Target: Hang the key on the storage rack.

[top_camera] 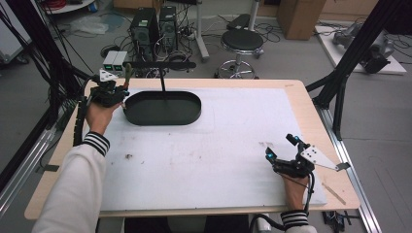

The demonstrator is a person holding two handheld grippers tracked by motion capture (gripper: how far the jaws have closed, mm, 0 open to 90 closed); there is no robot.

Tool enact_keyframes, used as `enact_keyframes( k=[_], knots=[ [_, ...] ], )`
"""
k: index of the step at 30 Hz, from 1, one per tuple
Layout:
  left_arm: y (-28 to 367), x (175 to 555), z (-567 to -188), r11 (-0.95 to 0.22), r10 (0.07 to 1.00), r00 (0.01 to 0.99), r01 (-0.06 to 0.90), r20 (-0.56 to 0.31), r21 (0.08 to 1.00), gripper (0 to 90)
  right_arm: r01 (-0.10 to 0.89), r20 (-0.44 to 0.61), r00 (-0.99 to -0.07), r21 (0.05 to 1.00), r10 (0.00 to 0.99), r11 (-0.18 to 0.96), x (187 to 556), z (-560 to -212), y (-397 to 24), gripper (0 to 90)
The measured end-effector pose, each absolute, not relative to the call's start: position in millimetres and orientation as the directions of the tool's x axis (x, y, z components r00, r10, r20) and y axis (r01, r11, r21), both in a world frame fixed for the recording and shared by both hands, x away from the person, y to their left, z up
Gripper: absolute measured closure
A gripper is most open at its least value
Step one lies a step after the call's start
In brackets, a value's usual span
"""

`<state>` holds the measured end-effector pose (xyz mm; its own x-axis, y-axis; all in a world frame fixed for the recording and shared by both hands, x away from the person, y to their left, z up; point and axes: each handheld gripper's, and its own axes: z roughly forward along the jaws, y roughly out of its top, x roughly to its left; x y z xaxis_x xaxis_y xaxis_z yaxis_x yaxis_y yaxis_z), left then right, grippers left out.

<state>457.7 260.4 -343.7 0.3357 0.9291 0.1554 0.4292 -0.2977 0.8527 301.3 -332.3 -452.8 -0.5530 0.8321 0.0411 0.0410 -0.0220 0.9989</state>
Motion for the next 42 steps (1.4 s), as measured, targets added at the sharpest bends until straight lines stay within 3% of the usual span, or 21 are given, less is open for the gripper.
enact_keyframes(
  k=[33, 35, 38, 40, 42],
  knots=[
    [263, 480, -355, -0.261, 0.943, 0.31, 0.471, 0.119, 0.843, 74.5, 0.047, 0.061, -0.554, 0.998, 0.831, -0.042, 302, -453, -333, 1.4],
    [265, 481, -356, -0.259, 0.941, 0.321, 0.472, 0.11, 0.842, 67.6, 0.041, 0.055, -0.553, 0.998, 0.831, -0.038, 302, -453, -334, 1.4],
    [269, 483, -361, -0.236, 0.931, 0.36, 0.467, 0.061, 0.852, 40.1, 0.047, 0.059, -0.554, 0.998, 0.831, -0.039, 302, -453, -334, 1.4],
    [274, 483, -360, -0.179, 0.912, 0.409, 0.452, -0.024, 0.874, 23.8, 0.047, 0.059, -0.555, 0.998, 0.83, -0.039, 302, -453, -334, 1.4],
    [277, 476, -358, -0.142, 0.885, 0.459, 0.426, -0.078, 0.893, 11.7, 0.047, 0.059, -0.555, 0.998, 0.83, -0.039, 302, -453, -334, 1.4]
  ],
)
